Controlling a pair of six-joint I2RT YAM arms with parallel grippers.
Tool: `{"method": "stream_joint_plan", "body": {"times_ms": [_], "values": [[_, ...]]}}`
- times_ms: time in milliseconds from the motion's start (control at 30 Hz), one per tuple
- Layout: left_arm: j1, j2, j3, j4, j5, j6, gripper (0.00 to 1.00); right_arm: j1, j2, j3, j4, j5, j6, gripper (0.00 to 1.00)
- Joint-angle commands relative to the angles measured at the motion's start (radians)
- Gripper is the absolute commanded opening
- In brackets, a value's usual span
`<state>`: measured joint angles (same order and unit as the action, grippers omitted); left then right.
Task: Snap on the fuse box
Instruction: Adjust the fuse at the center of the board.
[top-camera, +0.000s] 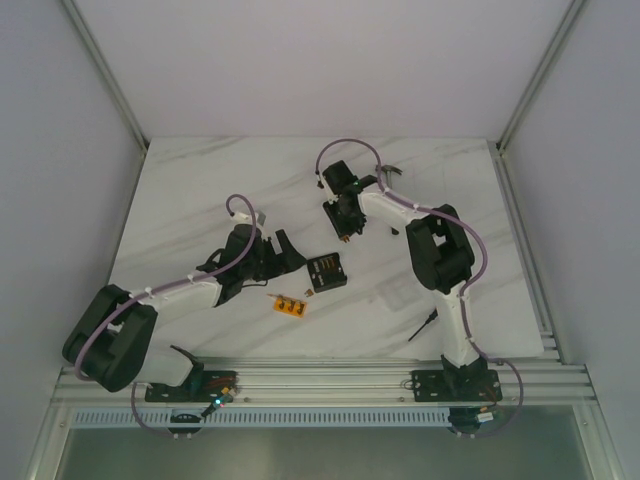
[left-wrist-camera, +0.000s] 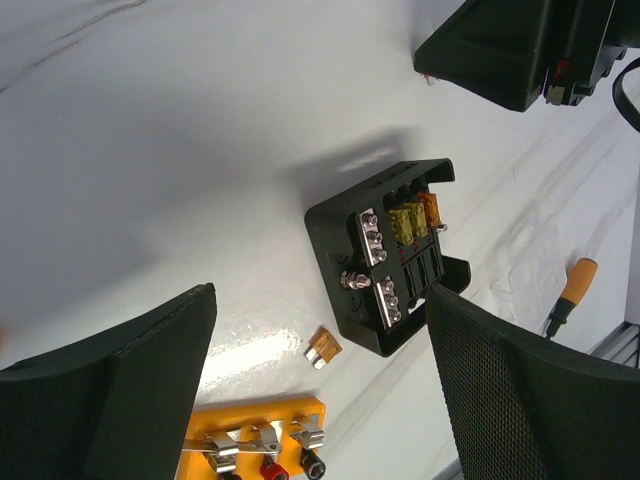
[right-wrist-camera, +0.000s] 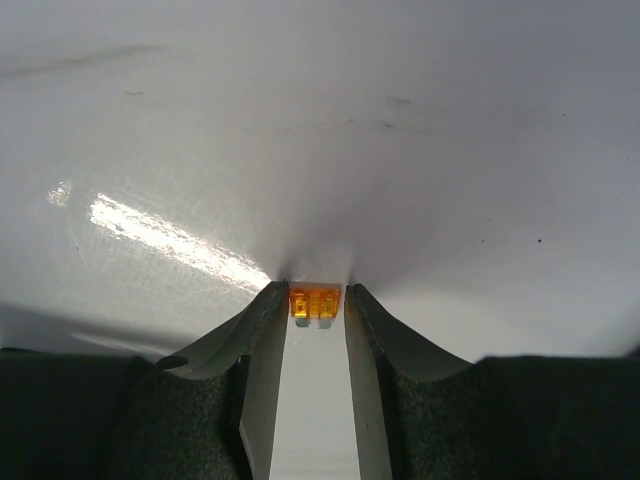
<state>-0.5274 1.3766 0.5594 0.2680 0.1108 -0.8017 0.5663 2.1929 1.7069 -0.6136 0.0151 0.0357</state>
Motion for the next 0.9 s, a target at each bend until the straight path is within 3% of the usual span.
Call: {"method": "stream_joint_plan", "body": {"times_ms": [0, 867], "values": [[0.007, 0.011, 0.002, -0.011, -0.001, 0.011, 0.94, -0.003, 0.051, 0.016, -0.045, 0.005, -0.012, 0.34], [0.005, 0.014, 0.002, -0.012, 0.026, -0.011, 0.94, 0.023, 0.053, -0.028, -0.109, 0.126, 0.152, 0.36]]}}
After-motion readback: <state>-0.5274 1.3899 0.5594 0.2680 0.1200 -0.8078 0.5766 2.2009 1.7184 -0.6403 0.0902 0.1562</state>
